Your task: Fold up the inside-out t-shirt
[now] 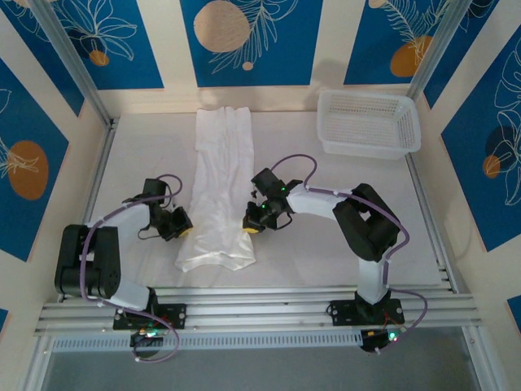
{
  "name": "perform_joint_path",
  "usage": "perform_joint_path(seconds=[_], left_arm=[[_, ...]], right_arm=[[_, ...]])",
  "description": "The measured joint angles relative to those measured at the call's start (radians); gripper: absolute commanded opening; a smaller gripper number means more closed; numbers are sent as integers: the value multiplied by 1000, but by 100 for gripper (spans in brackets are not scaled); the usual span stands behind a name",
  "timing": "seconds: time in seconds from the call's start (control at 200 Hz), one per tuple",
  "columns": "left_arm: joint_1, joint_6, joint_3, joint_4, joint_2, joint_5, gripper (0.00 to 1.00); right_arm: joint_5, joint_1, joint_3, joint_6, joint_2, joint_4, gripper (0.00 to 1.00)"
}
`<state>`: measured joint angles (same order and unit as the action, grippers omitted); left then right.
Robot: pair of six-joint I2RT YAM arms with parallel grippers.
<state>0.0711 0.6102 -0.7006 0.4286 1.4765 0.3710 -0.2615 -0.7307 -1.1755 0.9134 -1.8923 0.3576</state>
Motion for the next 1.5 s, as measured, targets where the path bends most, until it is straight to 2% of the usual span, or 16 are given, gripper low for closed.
perform_joint_path(seconds=[0.155, 0.355, 0.545, 0.695, 0.795, 0.955, 1.205, 1.5], left_arm=[[17, 1, 10, 19, -52, 11, 0], [70, 22, 64, 80, -300, 29, 0], [144, 119, 175, 133, -526, 30, 0], [159, 190, 156, 158, -643, 18, 0], [161, 192, 40, 160, -568, -14, 0], [159, 161, -154, 61, -318, -92, 0], [121, 101, -407, -38, -13, -163, 0], [48, 52, -658, -110, 317, -155, 0]], right_arm=[[14, 9, 31, 0, 19, -5, 0], [28, 27, 181, -1, 177, -29, 0], [27, 11, 291, -5, 300, -40, 0], [34, 11, 248, -27, 356, 23, 0], [58, 26, 101, -66, 350, 75, 0], [85, 96, -152, -127, 280, 65, 0], [101, 210, -466, -221, -6, 58, 0], [70, 280, -735, -272, -282, 74, 1]])
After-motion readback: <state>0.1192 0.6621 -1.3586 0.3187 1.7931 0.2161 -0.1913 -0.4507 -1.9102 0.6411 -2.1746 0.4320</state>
